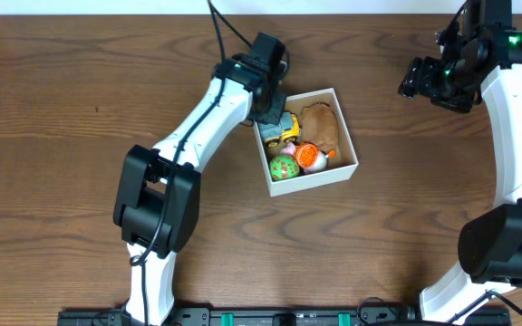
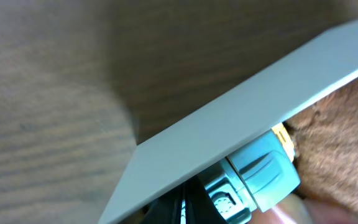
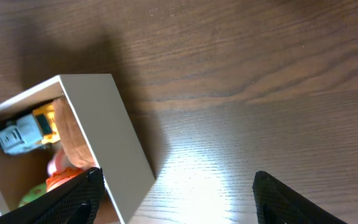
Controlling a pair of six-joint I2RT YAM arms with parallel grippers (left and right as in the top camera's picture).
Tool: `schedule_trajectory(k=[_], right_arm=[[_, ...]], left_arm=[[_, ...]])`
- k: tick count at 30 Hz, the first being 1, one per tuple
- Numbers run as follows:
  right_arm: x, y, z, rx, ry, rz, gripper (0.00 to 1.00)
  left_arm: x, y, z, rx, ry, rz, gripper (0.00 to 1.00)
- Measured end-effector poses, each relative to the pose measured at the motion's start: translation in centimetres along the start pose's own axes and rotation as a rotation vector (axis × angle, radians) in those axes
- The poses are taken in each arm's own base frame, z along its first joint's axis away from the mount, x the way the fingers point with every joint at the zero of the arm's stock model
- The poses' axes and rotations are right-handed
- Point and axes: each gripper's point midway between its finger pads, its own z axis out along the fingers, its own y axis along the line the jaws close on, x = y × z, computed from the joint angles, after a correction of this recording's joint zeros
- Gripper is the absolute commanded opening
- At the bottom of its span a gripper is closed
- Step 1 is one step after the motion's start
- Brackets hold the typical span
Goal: Pack container
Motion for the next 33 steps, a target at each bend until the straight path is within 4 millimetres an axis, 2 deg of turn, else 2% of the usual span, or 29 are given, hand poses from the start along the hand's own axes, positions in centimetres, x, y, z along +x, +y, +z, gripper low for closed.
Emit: schedule_trajectory(k=[4, 8, 21, 22, 23, 26, 28, 31, 33], right_arm=[[0.0, 0.0, 0.0, 0.0, 0.0, 0.0, 0.8], [0.0, 0.0, 0.0, 0.0, 0.001, 0.0, 0.83], [0.0, 0.0, 0.0, 0.0, 0.0, 0.0, 0.86], [0.0, 0.0, 0.0, 0.0, -0.001, 0.0, 0.86], [0.0, 0.0, 0.0, 0.0, -0.001, 0.0, 0.86], [-0.3, 0.1, 0.0, -0.002, -0.01, -0.002, 0.86], [-0.6, 0.1, 0.0, -0.006, -0.024, -0.006, 0.87], [-1.3, 0.6, 0.0, -0.026, -0.052, -0.044, 0.87], [-1.6, 1.0, -0.3, -0.046, -0.07, -0.081, 0.88]], left_arm=[[-1.1, 1.1, -0.1, -0.004, -0.039, 0.002, 0.06], [-1.3, 1.8, -0.1, -0.01, -0.045, 0.007, 0.06], [-1.6, 1.9, -0.9, -0.011, -0.052, 0.027, 0.06], [-1.5, 1.9, -1.2, -0.012, -0.049, 0.027, 0.07], [-1.3, 2.0, -1.5, -0.013, -0.045, 0.026, 0.14], [-1.2, 1.9, -3.7, -0.015, -0.053, 0.031, 0.34], [-1.2, 1.8, -6.1, -0.016, -0.073, 0.038, 0.49], [-1.3, 1.9, -11.4, -0.032, -0.137, 0.033, 0.56], [-1.0, 2.4, -15.9, -0.063, -0.192, 0.028, 0.58]])
